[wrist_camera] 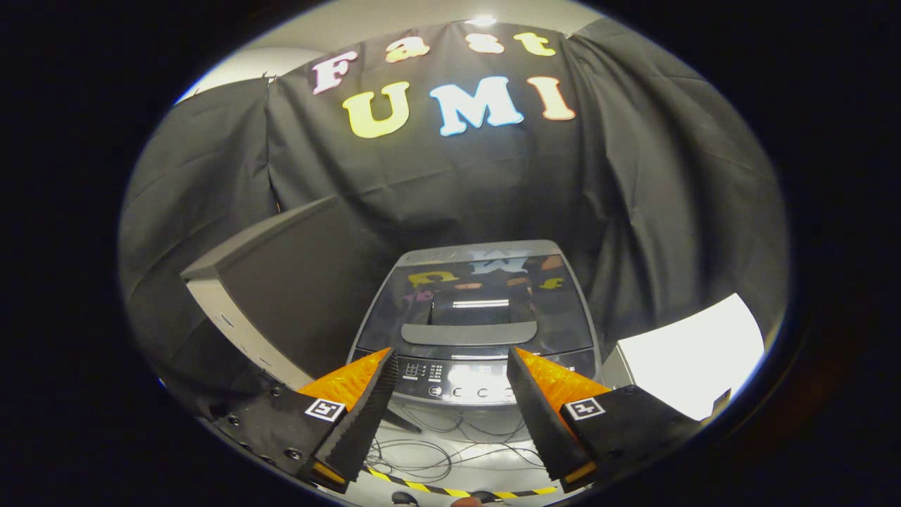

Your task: Put the clothes into the washing machine and then close the washing machine lid.

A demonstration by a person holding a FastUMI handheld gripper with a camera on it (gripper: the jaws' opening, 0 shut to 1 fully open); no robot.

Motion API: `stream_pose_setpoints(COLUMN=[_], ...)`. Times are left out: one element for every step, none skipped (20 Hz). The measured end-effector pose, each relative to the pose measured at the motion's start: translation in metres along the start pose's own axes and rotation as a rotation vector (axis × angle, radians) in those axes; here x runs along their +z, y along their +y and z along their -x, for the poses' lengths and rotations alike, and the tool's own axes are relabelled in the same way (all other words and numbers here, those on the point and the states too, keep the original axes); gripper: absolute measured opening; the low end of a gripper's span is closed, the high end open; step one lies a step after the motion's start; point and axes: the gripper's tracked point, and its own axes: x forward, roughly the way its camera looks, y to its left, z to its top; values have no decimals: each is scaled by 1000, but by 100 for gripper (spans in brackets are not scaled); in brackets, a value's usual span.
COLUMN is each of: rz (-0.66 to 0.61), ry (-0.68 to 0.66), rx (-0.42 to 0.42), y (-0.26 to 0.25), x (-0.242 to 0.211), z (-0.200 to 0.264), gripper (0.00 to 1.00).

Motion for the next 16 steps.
stream_pose_setpoints(rz=[12, 26, 36, 37, 35, 27, 21, 24, 30, 34, 40, 49, 52, 49, 44, 39], ry=[-38, -70, -93, -112, -138, -159, -167, -170, -178, -193, -214, -238, -265, -297, -321, -331], rx=[-9, -21, -30, -36, -40, -52, -59, -76, -99, -117, -132, -152, -166, -176, -183, -186], y=[1, 2, 3, 7, 13, 17, 24, 28, 29, 31, 36, 39, 44, 49, 54, 58], x=[5, 8, 7, 6, 7, 8, 4, 0, -1, -2, -2, 0, -1, 2, 2, 1], z=[15, 29, 45, 62, 79, 96, 111, 125, 139, 152, 166, 176, 186, 195, 202, 207], gripper=[98, 97, 97, 97, 97, 97, 97, 97, 97, 97, 97, 97, 97, 97, 97, 97])
